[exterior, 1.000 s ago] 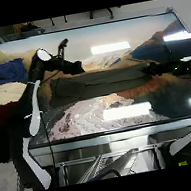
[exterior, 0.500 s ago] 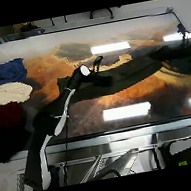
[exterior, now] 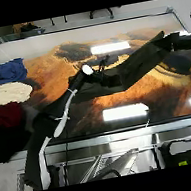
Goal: Fold the shirts.
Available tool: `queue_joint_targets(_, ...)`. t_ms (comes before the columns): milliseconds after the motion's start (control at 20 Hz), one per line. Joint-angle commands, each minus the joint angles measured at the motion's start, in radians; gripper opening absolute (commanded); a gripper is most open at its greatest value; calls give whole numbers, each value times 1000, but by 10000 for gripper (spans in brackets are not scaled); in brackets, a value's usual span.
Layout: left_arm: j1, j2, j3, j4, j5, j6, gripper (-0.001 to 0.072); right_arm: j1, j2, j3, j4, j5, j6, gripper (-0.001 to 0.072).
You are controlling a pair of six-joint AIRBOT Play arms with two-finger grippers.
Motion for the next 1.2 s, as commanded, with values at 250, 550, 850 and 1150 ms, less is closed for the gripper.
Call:
queue_joint_targets(250, 402, 496, 1, -213, -287, 99, 11, 436, -42, 2, 38, -242, 5, 22)
queue_joint_targets(550, 578, 741, -66, -210, -358, 148, 11, 862, -257, 2, 41, -724, -17, 22)
queue_joint_targets(850, 594, 877, -346, -188, -355, 236, 12, 1022, -359, 5, 236, -897, -240, 552)
queue_joint_targets(1150, 594, 878, -477, -194, -333, 269, 12, 757, -172, 5, 20, -643, -74, 551)
